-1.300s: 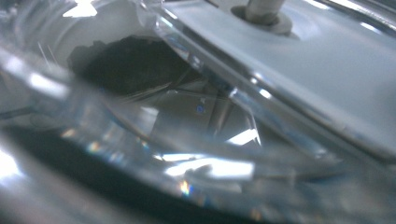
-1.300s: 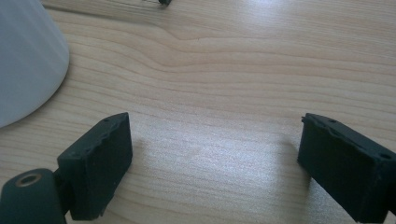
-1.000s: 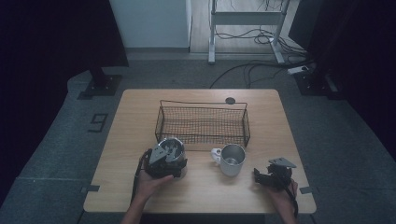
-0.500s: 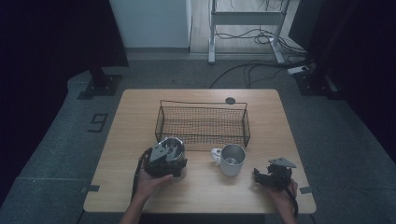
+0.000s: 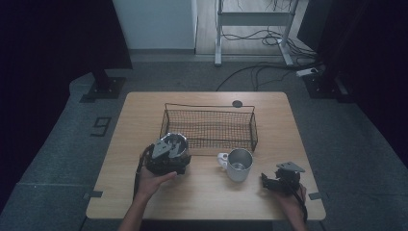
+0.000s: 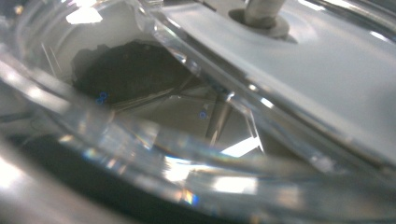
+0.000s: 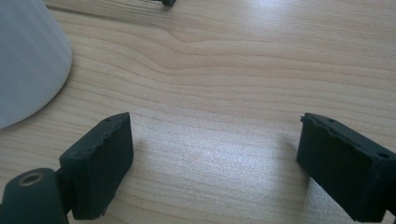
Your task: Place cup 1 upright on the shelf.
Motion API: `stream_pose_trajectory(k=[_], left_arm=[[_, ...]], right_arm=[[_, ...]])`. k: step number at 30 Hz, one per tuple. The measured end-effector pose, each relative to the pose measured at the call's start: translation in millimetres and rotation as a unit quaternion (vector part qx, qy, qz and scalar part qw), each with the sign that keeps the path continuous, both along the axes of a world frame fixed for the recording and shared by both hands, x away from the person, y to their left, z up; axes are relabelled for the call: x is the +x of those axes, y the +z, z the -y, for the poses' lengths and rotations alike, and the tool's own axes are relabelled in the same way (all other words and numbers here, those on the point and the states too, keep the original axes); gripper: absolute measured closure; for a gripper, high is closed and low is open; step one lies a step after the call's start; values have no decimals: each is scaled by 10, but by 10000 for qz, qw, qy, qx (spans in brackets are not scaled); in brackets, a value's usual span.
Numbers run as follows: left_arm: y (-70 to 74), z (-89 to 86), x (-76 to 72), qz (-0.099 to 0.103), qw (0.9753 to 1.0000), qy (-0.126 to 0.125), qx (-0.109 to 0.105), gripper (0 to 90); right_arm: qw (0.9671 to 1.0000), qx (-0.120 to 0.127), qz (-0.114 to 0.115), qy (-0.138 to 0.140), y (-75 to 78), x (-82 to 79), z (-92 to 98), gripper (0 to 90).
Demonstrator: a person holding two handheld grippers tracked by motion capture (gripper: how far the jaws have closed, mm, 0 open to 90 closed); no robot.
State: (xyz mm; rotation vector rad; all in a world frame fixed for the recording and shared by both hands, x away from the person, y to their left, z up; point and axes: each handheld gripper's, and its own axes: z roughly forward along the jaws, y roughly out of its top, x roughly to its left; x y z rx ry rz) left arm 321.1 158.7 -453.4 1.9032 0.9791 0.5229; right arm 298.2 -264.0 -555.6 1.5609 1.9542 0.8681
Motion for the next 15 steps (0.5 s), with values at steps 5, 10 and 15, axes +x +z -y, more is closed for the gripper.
stream_pose_trajectory(k=[5, 10, 15], left_arm=[[57, -4, 1, 85, 10000, 29, -1, 32], [76, -25, 11, 87, 9999, -2, -62, 33], [114, -62, 33, 127, 9999, 17, -99, 33]], right_arm=[[10000, 1, 8, 5, 1, -3, -1, 112], [10000, 6, 21, -4, 0, -3, -1, 117], [10000, 4, 34, -28, 1, -5, 0, 127]])
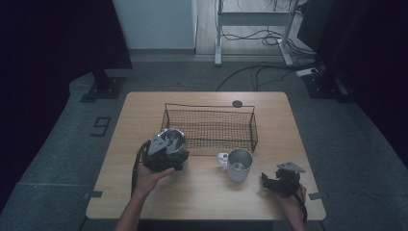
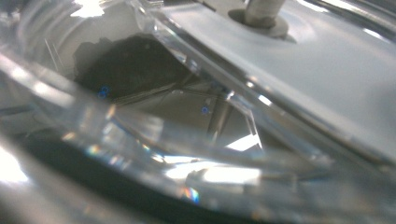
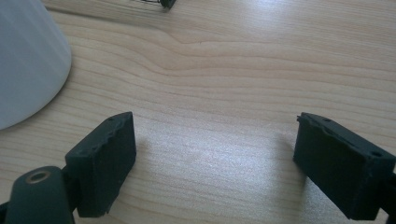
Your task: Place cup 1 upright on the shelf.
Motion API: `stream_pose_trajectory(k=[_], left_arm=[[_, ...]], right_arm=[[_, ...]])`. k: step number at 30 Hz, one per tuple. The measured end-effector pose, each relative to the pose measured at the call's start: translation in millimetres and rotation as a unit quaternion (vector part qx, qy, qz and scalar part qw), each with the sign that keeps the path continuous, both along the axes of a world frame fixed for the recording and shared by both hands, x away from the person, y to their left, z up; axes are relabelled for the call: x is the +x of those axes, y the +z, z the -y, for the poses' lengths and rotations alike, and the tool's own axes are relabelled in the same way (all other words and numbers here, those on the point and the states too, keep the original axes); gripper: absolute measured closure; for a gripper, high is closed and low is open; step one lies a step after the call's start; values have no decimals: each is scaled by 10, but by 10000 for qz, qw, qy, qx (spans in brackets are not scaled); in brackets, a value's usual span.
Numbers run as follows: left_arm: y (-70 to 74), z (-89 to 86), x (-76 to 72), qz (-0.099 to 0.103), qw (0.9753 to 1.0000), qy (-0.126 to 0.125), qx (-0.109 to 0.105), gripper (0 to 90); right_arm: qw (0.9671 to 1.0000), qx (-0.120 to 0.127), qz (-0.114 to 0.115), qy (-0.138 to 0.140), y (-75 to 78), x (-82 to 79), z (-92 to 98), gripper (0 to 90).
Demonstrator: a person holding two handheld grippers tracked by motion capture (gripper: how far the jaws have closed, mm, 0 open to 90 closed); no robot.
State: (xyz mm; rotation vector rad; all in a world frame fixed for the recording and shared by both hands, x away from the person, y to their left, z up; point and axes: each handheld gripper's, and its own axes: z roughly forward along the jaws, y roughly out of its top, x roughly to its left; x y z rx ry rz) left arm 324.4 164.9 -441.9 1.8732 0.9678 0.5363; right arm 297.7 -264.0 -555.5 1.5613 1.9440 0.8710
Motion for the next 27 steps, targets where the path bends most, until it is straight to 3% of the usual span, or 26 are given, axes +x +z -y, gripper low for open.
stream_pose_trajectory(k=[13, 27], left_arm=[[134, -65, 56, 55, 9999, 13, -85, 33], [265, -57, 101, 155, 9999, 39, -27, 33]], right_arm=[[10000, 2, 0, -14, 0, 0, 1, 128], [10000, 0, 2, -12, 0, 0, 0, 129]])
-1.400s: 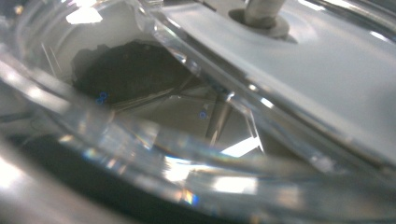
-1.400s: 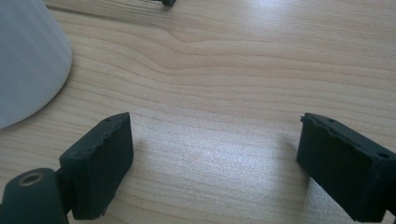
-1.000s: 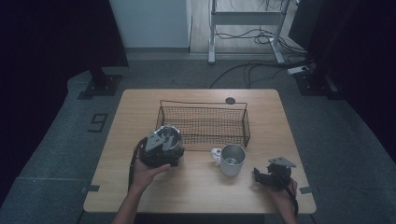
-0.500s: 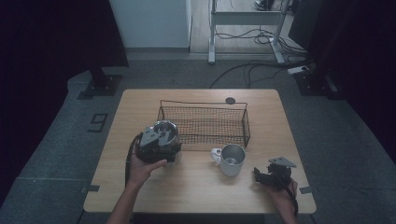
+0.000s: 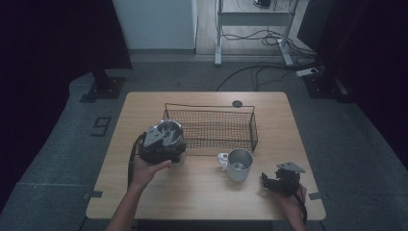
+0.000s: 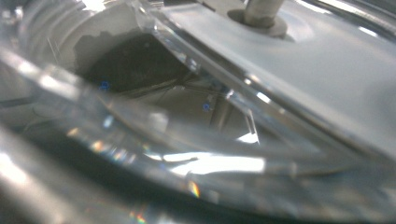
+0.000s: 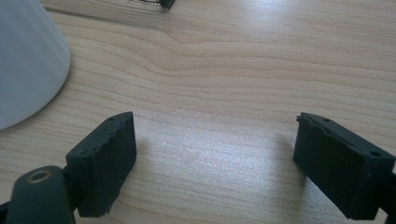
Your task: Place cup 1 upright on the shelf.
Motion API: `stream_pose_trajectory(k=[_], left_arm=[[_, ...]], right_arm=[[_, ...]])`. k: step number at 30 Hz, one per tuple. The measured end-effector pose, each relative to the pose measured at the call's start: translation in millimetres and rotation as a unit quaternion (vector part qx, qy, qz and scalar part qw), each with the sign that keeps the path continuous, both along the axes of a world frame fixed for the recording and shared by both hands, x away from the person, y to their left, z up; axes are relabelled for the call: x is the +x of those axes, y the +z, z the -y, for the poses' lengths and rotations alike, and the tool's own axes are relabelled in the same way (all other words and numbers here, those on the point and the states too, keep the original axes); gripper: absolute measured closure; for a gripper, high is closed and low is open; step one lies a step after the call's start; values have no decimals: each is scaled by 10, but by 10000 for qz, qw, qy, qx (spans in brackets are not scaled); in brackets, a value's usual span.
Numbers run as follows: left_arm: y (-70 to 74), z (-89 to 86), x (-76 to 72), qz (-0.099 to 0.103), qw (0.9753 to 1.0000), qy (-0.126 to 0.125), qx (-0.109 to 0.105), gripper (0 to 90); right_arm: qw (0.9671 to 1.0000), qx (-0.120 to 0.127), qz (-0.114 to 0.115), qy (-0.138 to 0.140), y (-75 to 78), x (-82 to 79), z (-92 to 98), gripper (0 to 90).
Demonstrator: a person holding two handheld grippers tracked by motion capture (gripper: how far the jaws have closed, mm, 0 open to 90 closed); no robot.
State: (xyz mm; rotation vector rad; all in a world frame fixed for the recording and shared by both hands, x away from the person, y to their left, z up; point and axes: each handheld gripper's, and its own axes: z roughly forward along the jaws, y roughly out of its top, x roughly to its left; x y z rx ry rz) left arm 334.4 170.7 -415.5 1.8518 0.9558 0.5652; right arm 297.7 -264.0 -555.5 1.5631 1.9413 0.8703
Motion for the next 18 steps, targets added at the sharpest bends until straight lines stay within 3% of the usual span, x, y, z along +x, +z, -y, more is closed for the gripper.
stream_pose_trajectory(k=[18], left_arm=[[64, -30, 110, -38, 9999, 90, -47, 33]], right_arm=[[10000, 4, 0, -7, 0, 0, -1, 129]])
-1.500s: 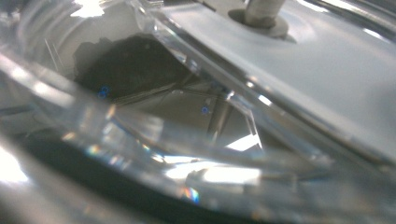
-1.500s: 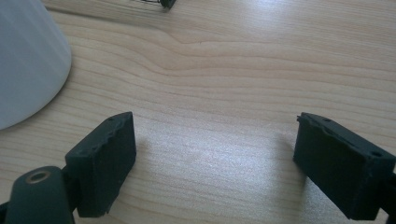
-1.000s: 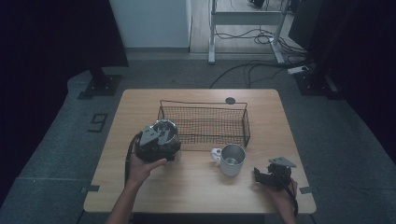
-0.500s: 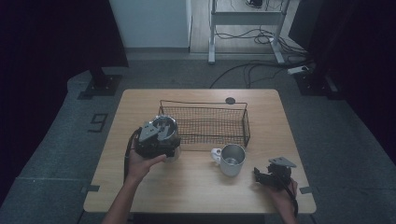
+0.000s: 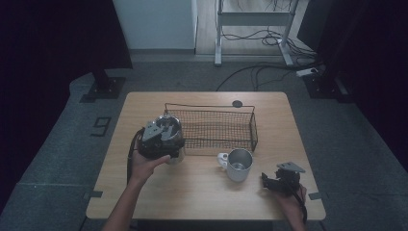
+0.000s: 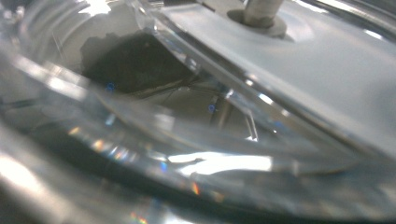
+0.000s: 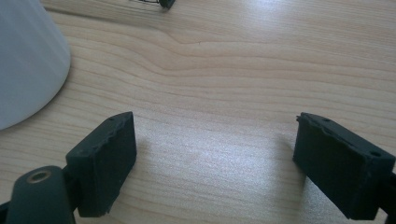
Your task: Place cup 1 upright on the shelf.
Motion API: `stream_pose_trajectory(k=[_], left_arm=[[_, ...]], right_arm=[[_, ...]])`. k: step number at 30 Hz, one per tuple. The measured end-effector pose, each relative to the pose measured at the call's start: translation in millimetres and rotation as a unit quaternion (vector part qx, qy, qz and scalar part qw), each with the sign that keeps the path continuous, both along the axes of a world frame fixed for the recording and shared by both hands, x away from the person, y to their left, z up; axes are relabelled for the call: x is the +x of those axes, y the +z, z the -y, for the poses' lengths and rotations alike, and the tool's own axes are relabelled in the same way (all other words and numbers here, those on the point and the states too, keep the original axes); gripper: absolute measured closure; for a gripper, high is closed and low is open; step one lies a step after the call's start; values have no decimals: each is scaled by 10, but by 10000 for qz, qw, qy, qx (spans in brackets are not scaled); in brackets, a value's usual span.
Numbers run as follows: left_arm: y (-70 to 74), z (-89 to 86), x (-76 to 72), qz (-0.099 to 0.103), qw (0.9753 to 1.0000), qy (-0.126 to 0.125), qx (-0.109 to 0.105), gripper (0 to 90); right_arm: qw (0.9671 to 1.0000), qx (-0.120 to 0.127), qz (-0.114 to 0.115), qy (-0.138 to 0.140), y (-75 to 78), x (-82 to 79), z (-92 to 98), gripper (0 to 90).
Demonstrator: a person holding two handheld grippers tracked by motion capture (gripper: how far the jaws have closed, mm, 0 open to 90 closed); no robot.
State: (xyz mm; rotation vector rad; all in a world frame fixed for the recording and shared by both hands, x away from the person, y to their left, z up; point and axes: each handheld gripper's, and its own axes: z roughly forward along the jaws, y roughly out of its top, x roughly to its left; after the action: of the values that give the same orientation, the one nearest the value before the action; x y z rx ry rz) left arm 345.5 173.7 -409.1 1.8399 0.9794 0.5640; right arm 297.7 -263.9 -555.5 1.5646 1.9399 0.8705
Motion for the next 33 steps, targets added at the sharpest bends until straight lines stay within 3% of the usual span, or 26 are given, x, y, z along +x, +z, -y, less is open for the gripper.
stream_pose_trajectory(k=[33], left_arm=[[186, 82, 205, 10, 10000, -32, 4, 33]], right_arm=[[10000, 3, 1, 3, 0, 1, 1, 130]])
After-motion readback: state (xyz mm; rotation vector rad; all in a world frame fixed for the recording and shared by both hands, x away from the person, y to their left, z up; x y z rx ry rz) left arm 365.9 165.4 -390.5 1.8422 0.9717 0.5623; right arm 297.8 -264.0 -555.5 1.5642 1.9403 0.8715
